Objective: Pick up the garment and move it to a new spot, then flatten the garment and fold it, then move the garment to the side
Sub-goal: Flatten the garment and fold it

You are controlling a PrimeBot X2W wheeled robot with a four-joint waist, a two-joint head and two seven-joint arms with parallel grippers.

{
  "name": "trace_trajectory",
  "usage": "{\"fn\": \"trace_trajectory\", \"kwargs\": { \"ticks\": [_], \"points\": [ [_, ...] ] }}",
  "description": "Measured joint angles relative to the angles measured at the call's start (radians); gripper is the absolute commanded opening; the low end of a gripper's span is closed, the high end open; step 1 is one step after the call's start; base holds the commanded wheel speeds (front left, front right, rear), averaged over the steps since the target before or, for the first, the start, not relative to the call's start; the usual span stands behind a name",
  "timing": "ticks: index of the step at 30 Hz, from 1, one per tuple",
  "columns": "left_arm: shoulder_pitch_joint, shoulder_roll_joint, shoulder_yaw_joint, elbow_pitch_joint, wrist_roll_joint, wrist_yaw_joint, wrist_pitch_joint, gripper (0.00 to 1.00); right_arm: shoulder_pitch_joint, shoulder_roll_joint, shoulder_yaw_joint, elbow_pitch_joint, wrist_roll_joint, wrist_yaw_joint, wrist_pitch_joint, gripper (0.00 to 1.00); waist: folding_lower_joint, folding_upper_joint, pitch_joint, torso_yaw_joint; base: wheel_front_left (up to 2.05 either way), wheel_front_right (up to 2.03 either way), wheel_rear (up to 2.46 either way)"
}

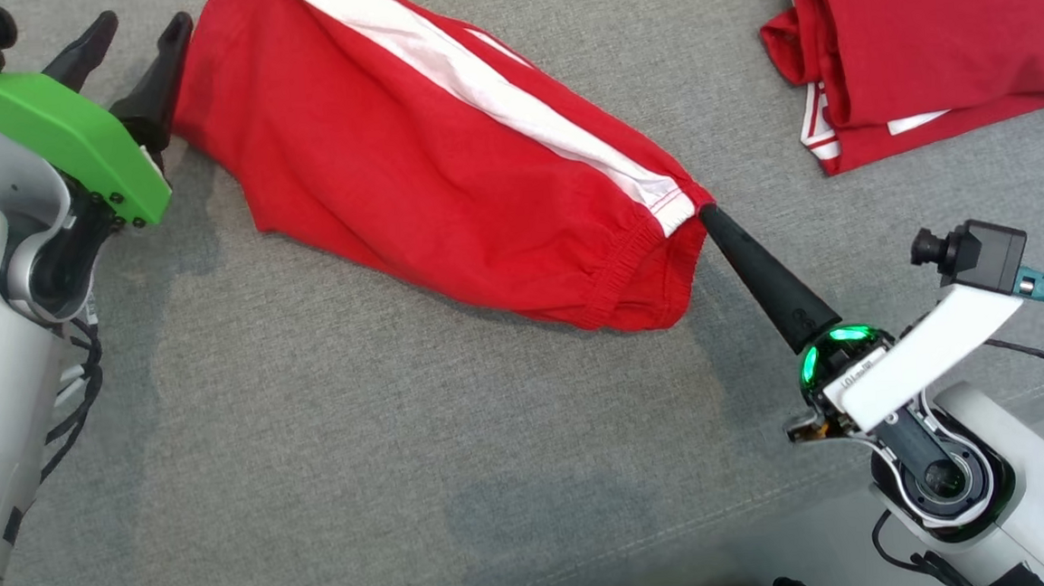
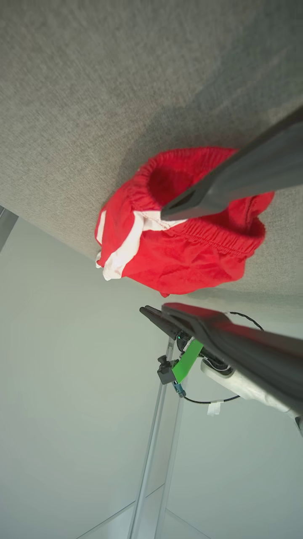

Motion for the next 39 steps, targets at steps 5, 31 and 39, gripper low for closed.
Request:
{"fn": "trace_trajectory", "kwargs": {
  "ticks": [5, 31, 39],
  "points": [
    [-0.001, 0.017, -0.005, 0.009, -0.003, -0.003, 0.01, 1.0, 0.043, -0.036, 0.017, 0.004, -0.001, 0.0, 0.015, 1.0, 0.0, 0.0, -0.015, -0.023, 0.0, 0.0, 0.0],
    [-0.053, 0.099, -0.087, 0.109, 0.015, -0.003, 0.17, 1.0, -0.006, -0.148, -0.138, -0.056, -0.406, -0.093, -0.103, 1.0, 0.0, 0.0, 0.003, -0.172, 0.0, 0.0, 0.0],
    [-0.064, 0.089, -0.119, 0.116, -0.009, -0.003, 0.229, 1.0, -0.004, -0.119, -0.15, -0.056, -0.447, -0.134, -0.103, 1.0, 0.0, 0.0, 0.014, -0.181, 0.0, 0.0, 0.0]
  ]
}}
